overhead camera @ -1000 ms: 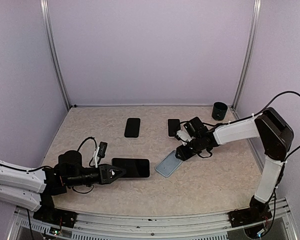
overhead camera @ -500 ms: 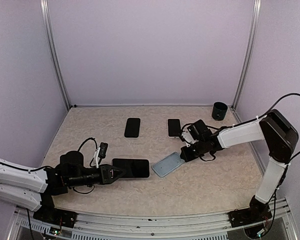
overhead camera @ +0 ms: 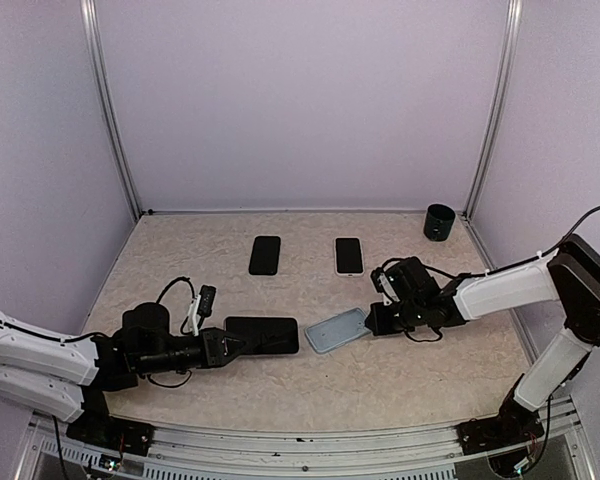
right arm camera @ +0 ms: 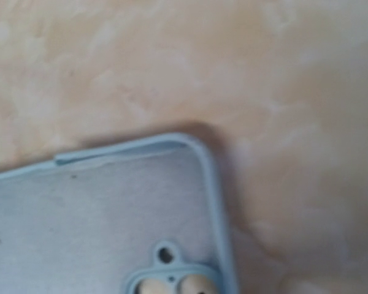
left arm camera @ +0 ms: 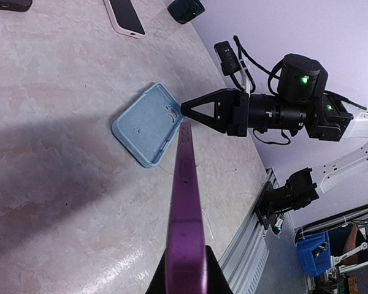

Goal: Put the phone into the phone case
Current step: Move the phone case to the center of the board.

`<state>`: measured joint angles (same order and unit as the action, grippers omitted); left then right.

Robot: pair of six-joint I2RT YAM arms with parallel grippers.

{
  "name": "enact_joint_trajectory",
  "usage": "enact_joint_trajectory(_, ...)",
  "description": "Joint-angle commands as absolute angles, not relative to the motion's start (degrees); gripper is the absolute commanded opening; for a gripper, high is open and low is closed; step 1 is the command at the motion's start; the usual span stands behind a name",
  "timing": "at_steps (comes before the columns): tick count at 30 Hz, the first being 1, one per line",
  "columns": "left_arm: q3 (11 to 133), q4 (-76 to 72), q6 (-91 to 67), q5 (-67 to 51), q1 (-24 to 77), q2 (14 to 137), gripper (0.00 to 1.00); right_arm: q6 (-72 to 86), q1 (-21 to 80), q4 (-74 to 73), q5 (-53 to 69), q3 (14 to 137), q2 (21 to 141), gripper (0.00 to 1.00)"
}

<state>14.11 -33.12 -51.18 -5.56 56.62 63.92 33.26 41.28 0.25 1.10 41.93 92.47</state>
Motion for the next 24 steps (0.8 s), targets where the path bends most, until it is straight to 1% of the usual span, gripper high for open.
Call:
enact_joint_trajectory(1, 13.82, -38.05, -51.42, -5.15, 56.58, 63.60, 0.00, 35.86, 43.52, 2.40, -0.28, 41.23, 91.91, 0.10)
enact_joint_trajectory(5, 13.07, -37.53, -51.52, -4.49, 56.60, 62.40, 0.00, 32.16, 47.30, 0.40, -5.21, 43.02, 91.27, 0.12)
enact_joint_trajectory(8, 12.46, -36.92, -51.76, -3.89, 56.53, 61.26, 0.00, 27.53, 49.56, -2.34, -6.52, 45.07, 91.67, 0.17)
enact_joint_trajectory(12, 12.02, -36.22, -51.91, -2.63, 56.51, 59.60, 0.00, 24.66, 53.28, -3.78, -8.07, 46.31, 92.65, 0.20)
enact_joint_trajectory(18, 11.60, -35.08, -52.14, -0.55, 56.06, 57.39, 0.00, 24.00, 58.58, -1.62, -5.86, 46.82, 94.98, 0.20)
enact_joint_trajectory(24, 10.64, -34.06, -52.38, -0.25, 55.57, 55.37, 0.00, 24.55, 61.35, -0.85, -5.50, 47.25, 96.63, 0.20)
